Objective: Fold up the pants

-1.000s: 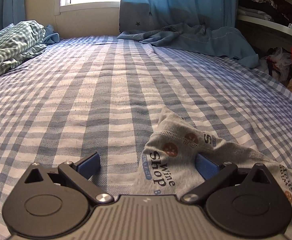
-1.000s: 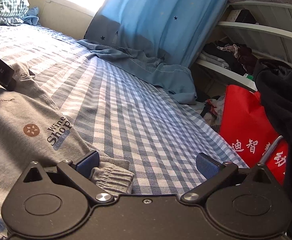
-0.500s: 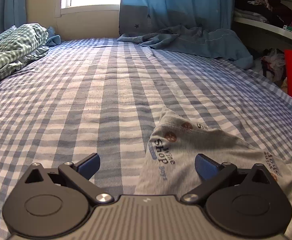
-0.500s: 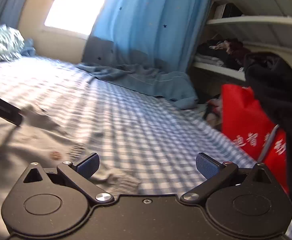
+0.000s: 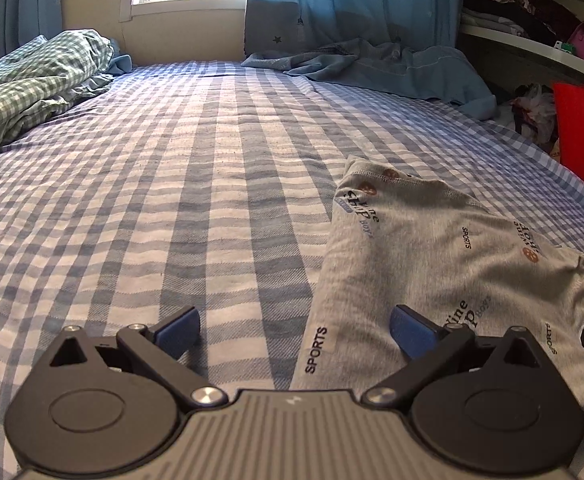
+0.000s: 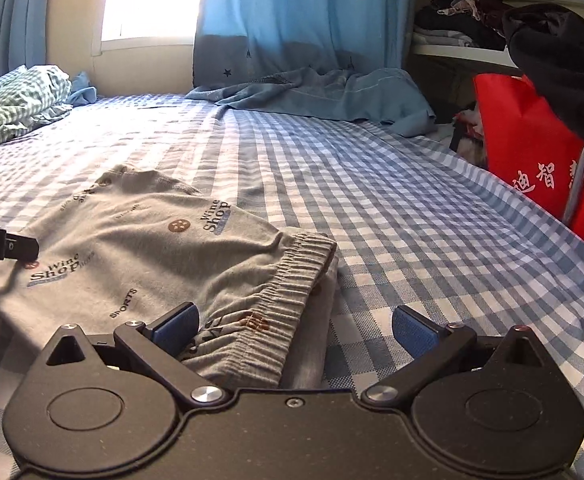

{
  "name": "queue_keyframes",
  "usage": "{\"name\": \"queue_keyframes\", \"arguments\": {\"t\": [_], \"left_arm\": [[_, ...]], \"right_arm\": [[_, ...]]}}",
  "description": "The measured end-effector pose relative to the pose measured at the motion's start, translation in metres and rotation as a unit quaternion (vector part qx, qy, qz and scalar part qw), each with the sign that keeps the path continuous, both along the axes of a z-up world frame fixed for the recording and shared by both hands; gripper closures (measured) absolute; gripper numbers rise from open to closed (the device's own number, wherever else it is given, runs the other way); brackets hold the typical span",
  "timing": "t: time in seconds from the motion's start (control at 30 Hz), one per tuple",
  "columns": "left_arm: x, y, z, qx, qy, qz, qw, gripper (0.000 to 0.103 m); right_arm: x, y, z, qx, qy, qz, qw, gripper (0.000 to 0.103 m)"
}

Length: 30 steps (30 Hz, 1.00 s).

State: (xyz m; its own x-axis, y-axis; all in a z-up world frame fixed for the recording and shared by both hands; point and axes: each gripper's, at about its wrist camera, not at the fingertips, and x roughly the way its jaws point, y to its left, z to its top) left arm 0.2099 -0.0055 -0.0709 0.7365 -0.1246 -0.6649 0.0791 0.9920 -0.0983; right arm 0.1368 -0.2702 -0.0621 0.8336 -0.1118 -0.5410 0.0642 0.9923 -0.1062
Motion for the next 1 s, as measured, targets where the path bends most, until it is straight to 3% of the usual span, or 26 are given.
{"name": "queue_keyframes", "arguments": {"t": [0.23, 0.4, 0.67, 0.87, 1.0], "left_arm": [[-0.023, 0.001, -0.009, 0.003, -0.020, 0.006, 0.9998, 0.000], [-0.022, 0.003, -0.009, -0.005, -0.020, 0.005, 0.9998, 0.000], [-0.023, 0.003, -0.011, -0.004, -0.022, 0.005, 0.9997, 0.000], [-0.018, 0.003, -0.003, 0.005, -0.009, -0.003, 0.9999, 0.000], [-0.010, 0.004, 0.011, 0.017, -0.025, -0.006, 0.9995, 0.000]], "right_arm": [[-0.011, -0.004, -0.006, 0.026, 0.008, -0.006, 1.000, 0.001], [-0.014, -0.012, -0.018, 0.066, 0.007, -0.015, 0.998, 0.001], [-0.012, -0.017, -0.020, 0.086, 0.011, -0.014, 0.996, 0.001], [-0.008, -0.031, -0.011, 0.123, 0.009, 0.007, 0.992, 0.001], [0.004, -0.046, 0.004, 0.137, -0.008, 0.013, 0.990, 0.001]]}}
